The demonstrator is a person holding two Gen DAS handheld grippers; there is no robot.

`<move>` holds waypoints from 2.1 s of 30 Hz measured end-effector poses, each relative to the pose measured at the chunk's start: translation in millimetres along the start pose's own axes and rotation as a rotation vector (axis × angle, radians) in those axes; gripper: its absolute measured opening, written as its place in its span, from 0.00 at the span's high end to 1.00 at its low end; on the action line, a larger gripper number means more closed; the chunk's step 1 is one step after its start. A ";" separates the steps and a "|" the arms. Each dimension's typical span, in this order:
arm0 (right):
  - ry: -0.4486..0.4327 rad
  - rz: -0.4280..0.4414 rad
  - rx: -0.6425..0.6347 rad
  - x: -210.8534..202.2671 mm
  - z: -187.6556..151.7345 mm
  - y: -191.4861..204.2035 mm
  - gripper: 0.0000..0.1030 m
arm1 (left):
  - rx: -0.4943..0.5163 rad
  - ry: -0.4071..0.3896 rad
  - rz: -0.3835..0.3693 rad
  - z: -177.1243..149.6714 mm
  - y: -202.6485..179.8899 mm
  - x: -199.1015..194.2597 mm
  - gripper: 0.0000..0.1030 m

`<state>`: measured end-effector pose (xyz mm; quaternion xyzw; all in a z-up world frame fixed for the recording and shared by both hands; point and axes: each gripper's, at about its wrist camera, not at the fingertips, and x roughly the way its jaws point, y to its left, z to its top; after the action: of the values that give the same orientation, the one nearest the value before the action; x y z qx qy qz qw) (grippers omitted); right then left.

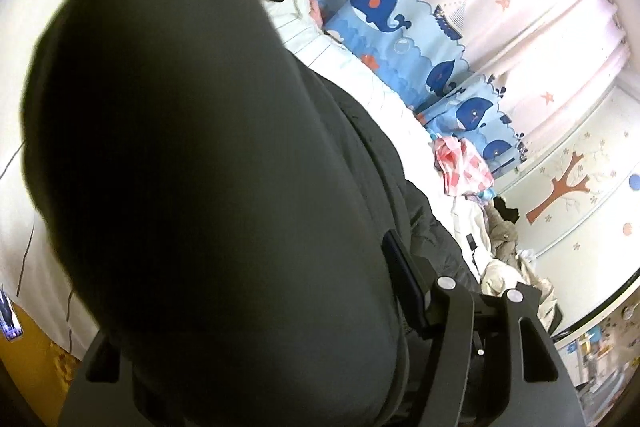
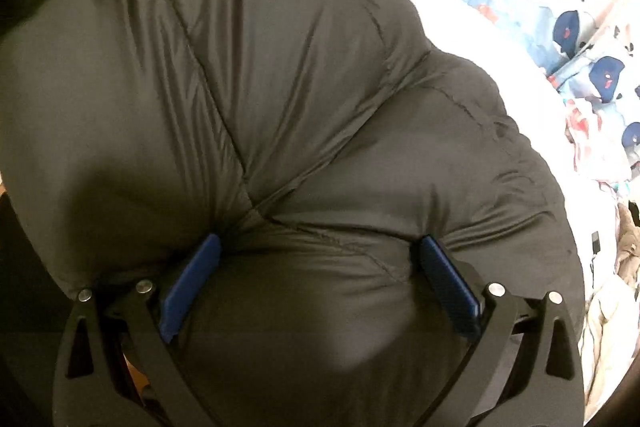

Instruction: Fold large clothes

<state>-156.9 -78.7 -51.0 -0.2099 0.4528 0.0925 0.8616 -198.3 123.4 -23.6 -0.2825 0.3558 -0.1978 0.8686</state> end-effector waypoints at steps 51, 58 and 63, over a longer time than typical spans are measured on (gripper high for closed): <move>-0.034 0.180 0.794 -25.0 -137.2 -274.2 0.07 | 0.325 0.424 -0.230 18.9 -166.0 156.5 0.31; -0.064 0.196 0.862 -12.9 -144.0 -265.1 0.06 | 0.334 0.503 -0.144 -28.8 -170.5 218.2 0.07; -0.202 0.284 0.936 2.1 -107.2 -235.9 0.05 | 0.527 0.397 -0.138 -9.7 -201.7 194.0 0.22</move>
<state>-152.7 -337.7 -41.0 0.2731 0.3840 0.0157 0.8819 -104.5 -139.4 -0.1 -0.0275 0.4348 -0.3924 0.8101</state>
